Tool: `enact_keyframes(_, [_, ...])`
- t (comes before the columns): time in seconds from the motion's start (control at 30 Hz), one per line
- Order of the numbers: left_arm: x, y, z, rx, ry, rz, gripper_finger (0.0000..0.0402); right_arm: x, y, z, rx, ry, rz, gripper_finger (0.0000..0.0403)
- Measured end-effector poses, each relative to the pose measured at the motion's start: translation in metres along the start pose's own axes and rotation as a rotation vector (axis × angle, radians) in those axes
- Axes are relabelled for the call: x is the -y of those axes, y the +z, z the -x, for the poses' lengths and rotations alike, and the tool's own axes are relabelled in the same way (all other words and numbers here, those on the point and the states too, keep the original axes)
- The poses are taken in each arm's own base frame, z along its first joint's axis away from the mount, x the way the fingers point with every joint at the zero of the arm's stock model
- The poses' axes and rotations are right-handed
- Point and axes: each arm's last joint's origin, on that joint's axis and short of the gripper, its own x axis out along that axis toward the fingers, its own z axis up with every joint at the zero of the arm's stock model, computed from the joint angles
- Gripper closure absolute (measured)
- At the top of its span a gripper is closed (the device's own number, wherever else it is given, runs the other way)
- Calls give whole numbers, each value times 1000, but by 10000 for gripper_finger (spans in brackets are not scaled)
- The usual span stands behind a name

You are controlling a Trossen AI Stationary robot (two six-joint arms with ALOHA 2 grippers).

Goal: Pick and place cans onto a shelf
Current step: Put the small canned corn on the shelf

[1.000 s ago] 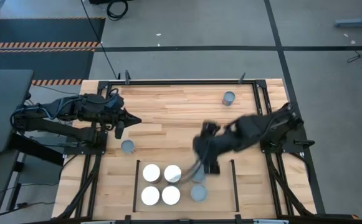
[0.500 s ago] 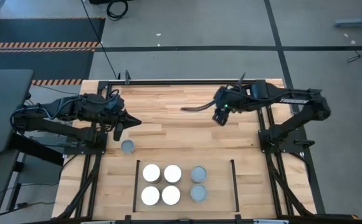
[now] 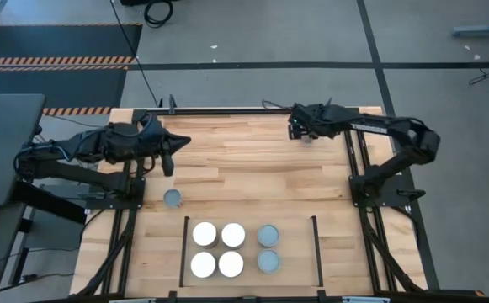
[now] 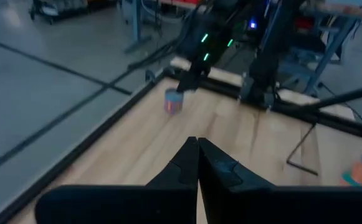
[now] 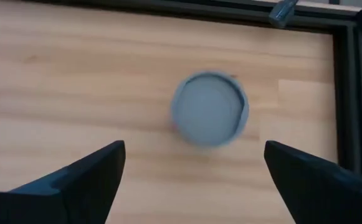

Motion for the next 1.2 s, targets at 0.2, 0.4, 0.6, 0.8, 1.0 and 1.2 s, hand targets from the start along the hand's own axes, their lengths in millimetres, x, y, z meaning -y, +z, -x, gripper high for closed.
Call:
enact_keyframes(0.2, [-1,8,-1,75,2,29,392,-1,17,-40,-43,-57,-60,5])
enact_keyframes(0.4, [-1,8,-1,76,-2,85,392,-2,24,-70,-54,-96,-120,6])
enact_keyframes(0.6, [0,7,-4,69,14,86,392,0,26,-92,-108,-114,-137,20])
enact_keyframes(0.8, [3,5,-15,42,31,89,392,-1,28,-98,-119,-107,-157,61])
enact_keyframes(1.0, [7,1,-28,6,40,92,392,-1,25,-81,-112,-80,-76,119])
enact_keyframes(1.2, [9,4,-29,38,31,104,392,-17,11,4,11,135,292,120])
